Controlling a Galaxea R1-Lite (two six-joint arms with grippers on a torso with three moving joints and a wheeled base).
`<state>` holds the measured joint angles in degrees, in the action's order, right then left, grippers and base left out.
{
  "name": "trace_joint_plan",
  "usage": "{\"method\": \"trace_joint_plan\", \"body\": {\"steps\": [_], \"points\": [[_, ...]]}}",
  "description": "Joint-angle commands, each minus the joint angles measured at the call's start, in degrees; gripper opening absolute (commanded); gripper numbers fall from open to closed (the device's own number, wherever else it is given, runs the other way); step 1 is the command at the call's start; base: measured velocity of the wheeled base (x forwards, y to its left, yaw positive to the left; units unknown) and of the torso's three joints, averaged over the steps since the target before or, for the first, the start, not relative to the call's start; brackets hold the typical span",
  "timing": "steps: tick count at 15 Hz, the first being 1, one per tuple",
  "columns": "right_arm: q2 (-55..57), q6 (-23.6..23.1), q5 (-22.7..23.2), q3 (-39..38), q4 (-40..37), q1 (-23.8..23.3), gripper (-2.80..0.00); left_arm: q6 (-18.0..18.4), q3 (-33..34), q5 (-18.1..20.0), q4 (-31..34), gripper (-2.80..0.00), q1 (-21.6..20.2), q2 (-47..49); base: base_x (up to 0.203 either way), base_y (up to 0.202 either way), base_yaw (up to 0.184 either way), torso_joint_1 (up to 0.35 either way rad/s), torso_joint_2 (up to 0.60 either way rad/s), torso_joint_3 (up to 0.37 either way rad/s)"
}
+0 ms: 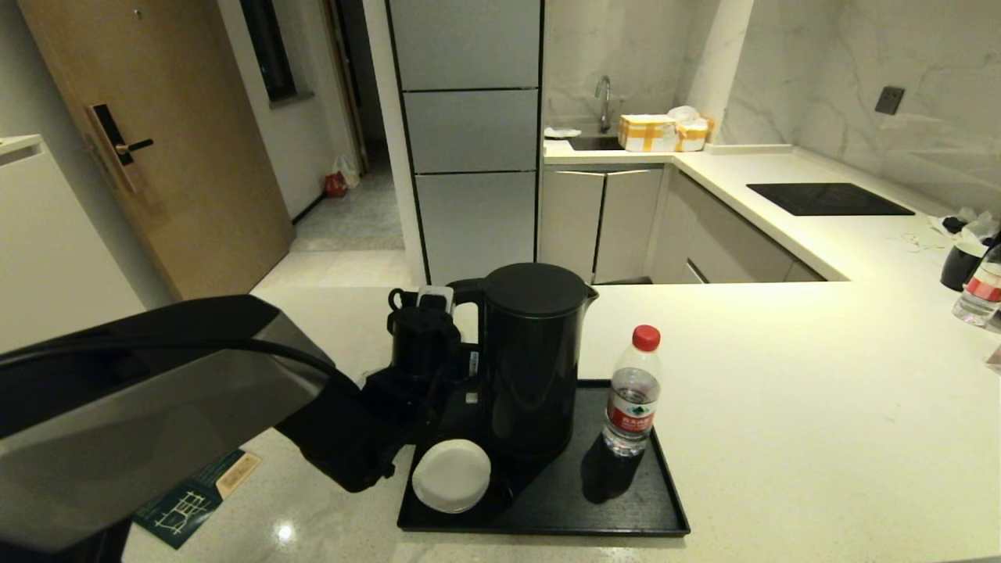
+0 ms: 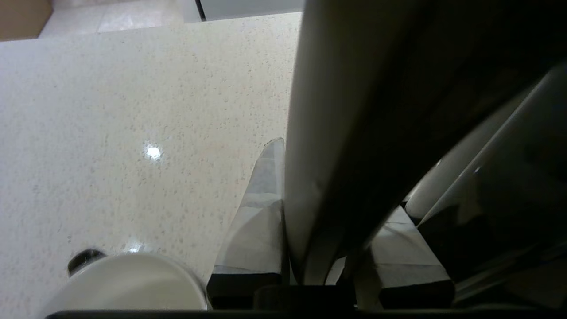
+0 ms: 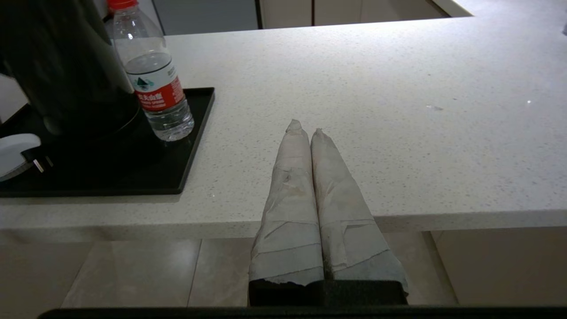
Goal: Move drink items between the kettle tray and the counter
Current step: Return the kettle to its original position
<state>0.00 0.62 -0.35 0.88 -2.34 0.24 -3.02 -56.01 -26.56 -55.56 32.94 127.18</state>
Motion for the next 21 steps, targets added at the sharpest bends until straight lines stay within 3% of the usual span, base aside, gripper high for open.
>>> {"method": "trace_joint_plan", "body": {"steps": [1, 10, 12, 19, 21], "points": [[0.09, -0.01, 0.00, 0.00, -0.03, 0.02, -2.80, 0.12, 2.22, 0.11, -0.86, -2.80, 0.11, 0.52, 0.000, 0.000, 0.000, 0.000, 0.00, 0.000], [0.08, -0.01, 0.00, 0.00, -0.03, 0.02, -2.80, 0.58, 4.07, 0.03, -3.87, -2.80, 3.71, 3.78, 0.000, 0.000, 0.000, 0.000, 0.00, 0.000], [0.09, -0.01, 0.00, 0.00, -0.03, 0.02, -2.80, 2.29, 5.44, 0.29, -5.78, -2.80, 3.62, 4.04, 0.000, 0.000, 0.000, 0.000, 0.00, 0.000], [0.09, -0.01, 0.00, 0.00, -0.03, 0.02, -2.80, 2.76, 5.12, -0.42, -5.87, -2.80, 2.92, 5.62, 0.000, 0.000, 0.000, 0.000, 0.00, 0.000], [0.00, -0.01, 0.00, 0.00, -0.03, 0.02, -2.80, 4.61, 4.44, -0.71, -6.84, -2.80, 2.11, 7.26, 0.000, 0.000, 0.000, 0.000, 0.00, 0.000]]}}
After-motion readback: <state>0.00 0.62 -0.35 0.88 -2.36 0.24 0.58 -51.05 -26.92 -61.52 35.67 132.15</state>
